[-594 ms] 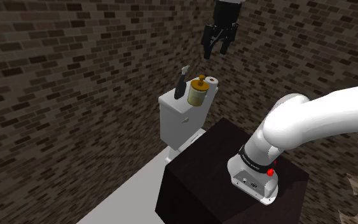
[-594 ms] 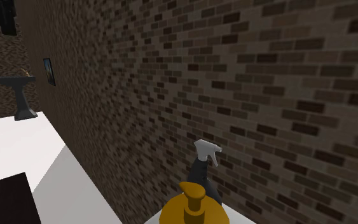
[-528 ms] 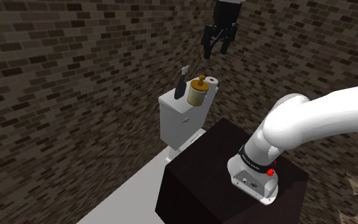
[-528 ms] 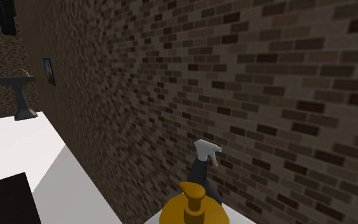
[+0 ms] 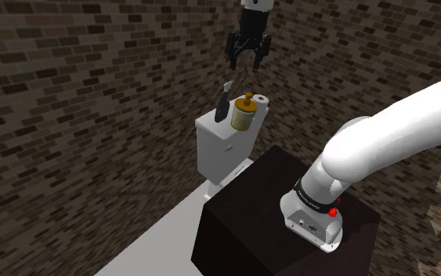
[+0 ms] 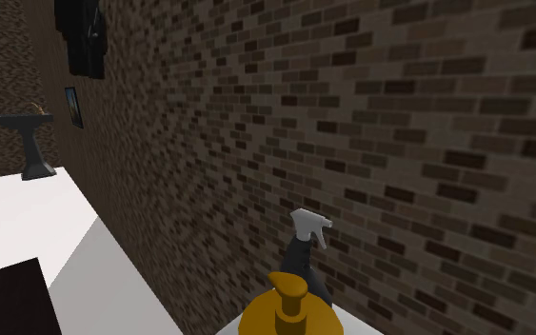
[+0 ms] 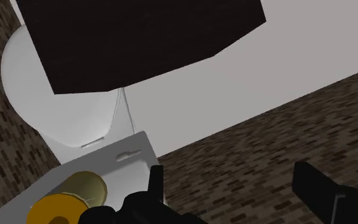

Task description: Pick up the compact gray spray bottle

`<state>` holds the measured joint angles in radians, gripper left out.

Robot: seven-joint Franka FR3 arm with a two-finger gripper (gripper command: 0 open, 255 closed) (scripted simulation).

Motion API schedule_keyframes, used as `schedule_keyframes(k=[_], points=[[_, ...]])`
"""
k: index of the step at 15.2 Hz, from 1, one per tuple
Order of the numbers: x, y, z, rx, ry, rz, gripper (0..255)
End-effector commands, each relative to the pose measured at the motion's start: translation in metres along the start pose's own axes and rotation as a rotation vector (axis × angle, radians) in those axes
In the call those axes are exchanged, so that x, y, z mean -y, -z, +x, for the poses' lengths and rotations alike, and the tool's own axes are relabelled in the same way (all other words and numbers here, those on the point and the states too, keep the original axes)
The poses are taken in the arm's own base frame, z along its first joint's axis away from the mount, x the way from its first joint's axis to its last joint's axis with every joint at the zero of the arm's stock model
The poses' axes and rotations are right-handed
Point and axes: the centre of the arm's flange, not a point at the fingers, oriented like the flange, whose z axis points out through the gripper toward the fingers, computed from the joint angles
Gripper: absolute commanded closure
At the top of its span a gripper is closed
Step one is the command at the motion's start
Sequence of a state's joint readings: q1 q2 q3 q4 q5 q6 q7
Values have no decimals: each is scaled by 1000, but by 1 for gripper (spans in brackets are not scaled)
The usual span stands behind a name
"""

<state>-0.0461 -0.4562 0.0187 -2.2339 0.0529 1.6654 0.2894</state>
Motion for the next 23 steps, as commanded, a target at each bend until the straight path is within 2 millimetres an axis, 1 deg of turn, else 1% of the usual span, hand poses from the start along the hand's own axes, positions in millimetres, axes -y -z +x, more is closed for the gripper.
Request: schedule_keyframes(k=[1, 6, 11, 17, 23], points=[[-4, -13, 30, 21, -67, 22, 0], [-21, -40, 97, 74, -227, 75, 0], [-47, -72, 158, 126, -388, 128, 0], [-89, -116, 224, 189, -581, 192, 0], [-139, -166, 277, 252, -774, 256, 0]])
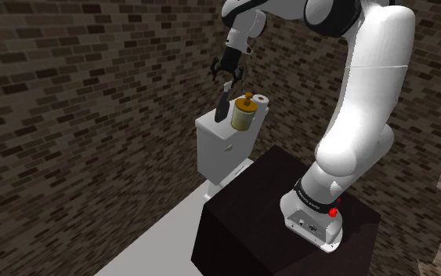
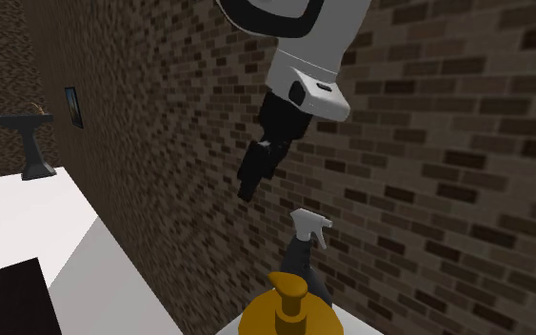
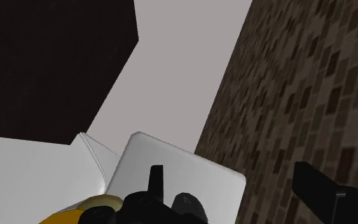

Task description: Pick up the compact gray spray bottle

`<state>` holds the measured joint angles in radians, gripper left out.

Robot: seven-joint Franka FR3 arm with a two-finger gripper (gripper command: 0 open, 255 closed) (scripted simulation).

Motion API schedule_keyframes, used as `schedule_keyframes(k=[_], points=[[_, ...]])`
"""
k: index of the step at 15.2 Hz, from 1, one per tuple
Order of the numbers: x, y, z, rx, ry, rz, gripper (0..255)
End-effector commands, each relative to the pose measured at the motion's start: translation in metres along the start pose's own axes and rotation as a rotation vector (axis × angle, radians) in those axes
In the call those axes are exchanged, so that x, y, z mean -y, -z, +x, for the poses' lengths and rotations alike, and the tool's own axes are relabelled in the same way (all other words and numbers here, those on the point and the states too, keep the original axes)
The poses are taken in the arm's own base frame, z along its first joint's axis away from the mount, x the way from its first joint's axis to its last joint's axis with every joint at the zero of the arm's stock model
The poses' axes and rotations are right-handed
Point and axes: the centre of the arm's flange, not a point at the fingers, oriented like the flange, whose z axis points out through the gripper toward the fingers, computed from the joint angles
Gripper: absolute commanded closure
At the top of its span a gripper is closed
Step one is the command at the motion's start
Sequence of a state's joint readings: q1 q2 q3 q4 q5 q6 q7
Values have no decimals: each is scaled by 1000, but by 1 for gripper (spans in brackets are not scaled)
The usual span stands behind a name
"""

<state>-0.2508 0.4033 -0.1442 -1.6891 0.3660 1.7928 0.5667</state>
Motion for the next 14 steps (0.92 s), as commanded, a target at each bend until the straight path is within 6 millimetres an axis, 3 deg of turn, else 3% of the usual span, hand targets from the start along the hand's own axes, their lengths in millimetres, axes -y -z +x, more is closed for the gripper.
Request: schedule_keyframes(k=[1, 11, 14], points=[[-3, -9, 28, 21, -65, 22, 0], [-46, -67, 156, 126, -384, 128, 0], [-47, -82, 162, 126, -384, 128, 0]])
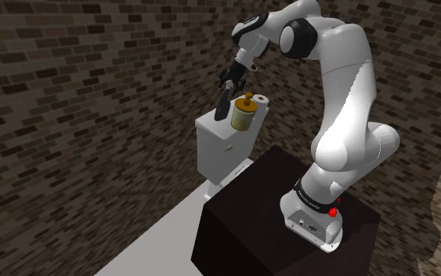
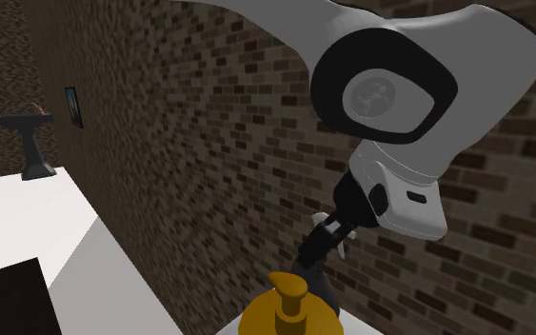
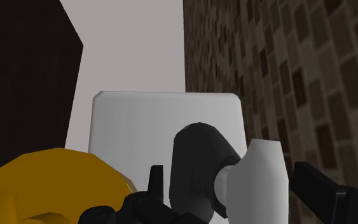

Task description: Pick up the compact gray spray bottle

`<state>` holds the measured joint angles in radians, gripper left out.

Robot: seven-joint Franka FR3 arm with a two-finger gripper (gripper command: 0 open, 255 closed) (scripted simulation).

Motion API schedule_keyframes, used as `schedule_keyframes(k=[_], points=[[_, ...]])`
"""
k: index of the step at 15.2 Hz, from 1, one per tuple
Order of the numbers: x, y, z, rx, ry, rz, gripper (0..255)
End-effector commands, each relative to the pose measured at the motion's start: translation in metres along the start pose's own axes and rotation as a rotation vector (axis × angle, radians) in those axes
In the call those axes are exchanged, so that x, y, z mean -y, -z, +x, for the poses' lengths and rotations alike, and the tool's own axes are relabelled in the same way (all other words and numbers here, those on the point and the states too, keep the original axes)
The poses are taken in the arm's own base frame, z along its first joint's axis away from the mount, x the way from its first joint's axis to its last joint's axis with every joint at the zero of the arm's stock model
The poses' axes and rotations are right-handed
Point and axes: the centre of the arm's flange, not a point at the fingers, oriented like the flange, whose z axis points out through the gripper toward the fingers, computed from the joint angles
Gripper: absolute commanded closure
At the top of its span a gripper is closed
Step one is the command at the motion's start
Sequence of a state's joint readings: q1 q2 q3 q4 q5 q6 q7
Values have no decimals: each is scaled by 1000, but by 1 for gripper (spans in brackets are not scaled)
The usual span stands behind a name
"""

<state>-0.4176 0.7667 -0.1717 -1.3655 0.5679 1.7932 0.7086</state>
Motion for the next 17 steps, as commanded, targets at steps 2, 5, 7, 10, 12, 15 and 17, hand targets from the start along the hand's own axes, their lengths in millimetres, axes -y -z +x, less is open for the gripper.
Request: schedule_keyframes(k=[2, 5, 7, 10, 12, 15, 17], points=[[-10, -48, 23, 30, -28, -45, 0], [-11, -60, 29, 30, -28, -45, 0], [-8, -65, 35, 31, -28, -44, 255], [-21, -70, 63, 32, -27, -43, 255], [-22, -59, 68, 34, -26, -43, 255], [-25, -42, 66, 36, -26, -42, 255], [-10, -55, 27, 30, -28, -45, 255]])
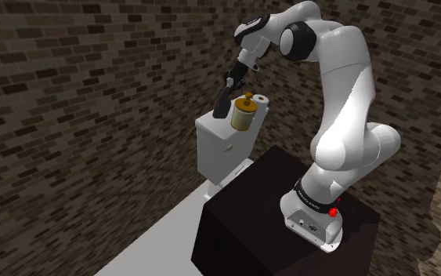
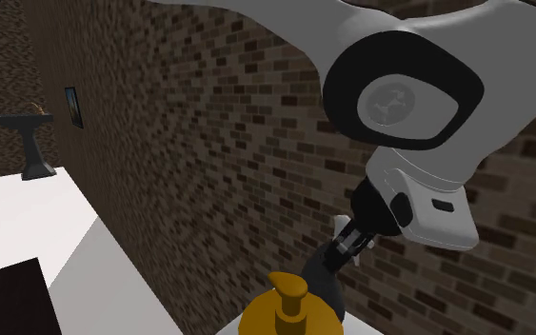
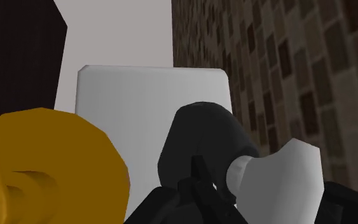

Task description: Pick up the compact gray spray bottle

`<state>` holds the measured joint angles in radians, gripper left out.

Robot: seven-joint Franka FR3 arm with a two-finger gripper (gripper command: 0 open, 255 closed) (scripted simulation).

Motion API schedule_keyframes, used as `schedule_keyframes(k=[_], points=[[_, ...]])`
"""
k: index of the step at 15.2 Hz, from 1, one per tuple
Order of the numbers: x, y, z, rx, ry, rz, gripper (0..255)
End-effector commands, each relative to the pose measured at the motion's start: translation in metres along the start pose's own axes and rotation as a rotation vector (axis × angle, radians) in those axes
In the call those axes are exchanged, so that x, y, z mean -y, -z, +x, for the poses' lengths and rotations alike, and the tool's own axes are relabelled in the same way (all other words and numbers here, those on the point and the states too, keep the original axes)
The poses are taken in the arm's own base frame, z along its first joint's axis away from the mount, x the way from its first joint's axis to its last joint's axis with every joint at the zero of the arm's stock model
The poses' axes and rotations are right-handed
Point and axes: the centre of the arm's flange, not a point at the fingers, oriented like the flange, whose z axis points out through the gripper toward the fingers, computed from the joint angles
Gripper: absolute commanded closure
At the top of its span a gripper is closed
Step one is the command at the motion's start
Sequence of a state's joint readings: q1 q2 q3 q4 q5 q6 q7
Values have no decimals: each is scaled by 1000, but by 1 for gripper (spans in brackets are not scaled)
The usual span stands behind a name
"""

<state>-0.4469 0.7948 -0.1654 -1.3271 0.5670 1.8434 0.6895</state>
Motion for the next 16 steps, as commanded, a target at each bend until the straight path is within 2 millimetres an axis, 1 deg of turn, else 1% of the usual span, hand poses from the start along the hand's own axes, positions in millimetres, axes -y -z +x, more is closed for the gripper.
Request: schedule_keyframes(k=[1, 14, 16], points=[[-14, -60, 0, 75, -34, -94, 255], [-7, 1, -30, 75, -34, -94, 255], [-7, 2, -31, 75, -34, -94, 255]])
